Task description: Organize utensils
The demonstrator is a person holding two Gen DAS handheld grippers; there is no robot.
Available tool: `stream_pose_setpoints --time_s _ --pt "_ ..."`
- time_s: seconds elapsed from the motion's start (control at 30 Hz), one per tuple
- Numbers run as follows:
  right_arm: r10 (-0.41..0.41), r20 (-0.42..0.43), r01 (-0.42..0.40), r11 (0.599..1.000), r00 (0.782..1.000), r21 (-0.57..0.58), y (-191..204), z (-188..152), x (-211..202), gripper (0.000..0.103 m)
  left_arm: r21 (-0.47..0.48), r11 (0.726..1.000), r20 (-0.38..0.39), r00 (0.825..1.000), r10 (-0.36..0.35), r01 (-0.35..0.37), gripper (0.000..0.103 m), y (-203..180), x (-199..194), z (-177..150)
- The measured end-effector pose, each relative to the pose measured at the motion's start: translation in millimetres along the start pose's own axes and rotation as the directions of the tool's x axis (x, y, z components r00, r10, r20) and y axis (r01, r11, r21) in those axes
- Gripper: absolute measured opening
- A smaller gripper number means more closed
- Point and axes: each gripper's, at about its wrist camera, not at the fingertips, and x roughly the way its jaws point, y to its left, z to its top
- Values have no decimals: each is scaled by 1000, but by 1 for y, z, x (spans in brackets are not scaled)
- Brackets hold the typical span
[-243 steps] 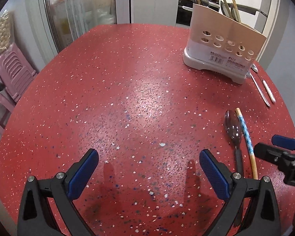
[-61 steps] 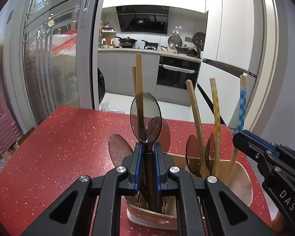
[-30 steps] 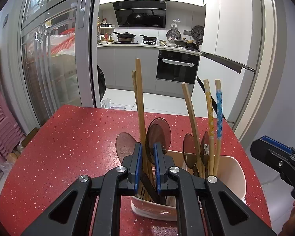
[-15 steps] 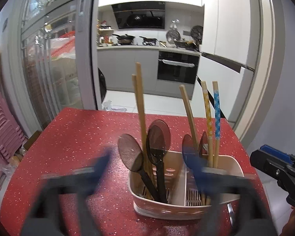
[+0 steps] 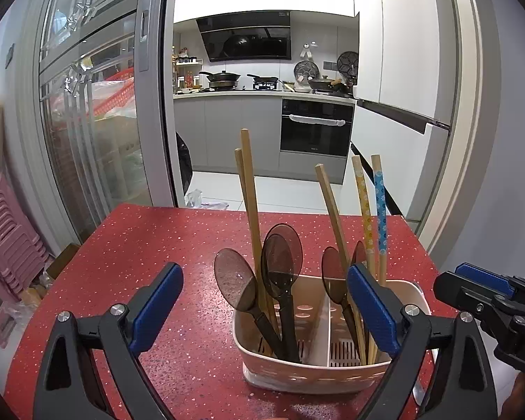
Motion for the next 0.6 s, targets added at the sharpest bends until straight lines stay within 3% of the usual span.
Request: stream_pose_setpoints --time_s 0.17,0.33,0.5,0.6 --pt "-12 -15 12 1000 1000 7 1 1 3 53 0 1000 -13 1000 -4 4 103 1 1 -1" --pt "-17 -34 17 1000 999 13 1 0 5 62 -5 1000 -15 1000 -6 6 103 4 -1 -4" --pt "-27 -38 27 1000 999 13 3 -2 3 80 -8 1000 -16 1000 -2 1 103 9 -7 -8" --pt "-39 -41 40 999 998 13 4 -3 1 80 -7 1000 -24 1000 -7 6 103 13 -13 -12"
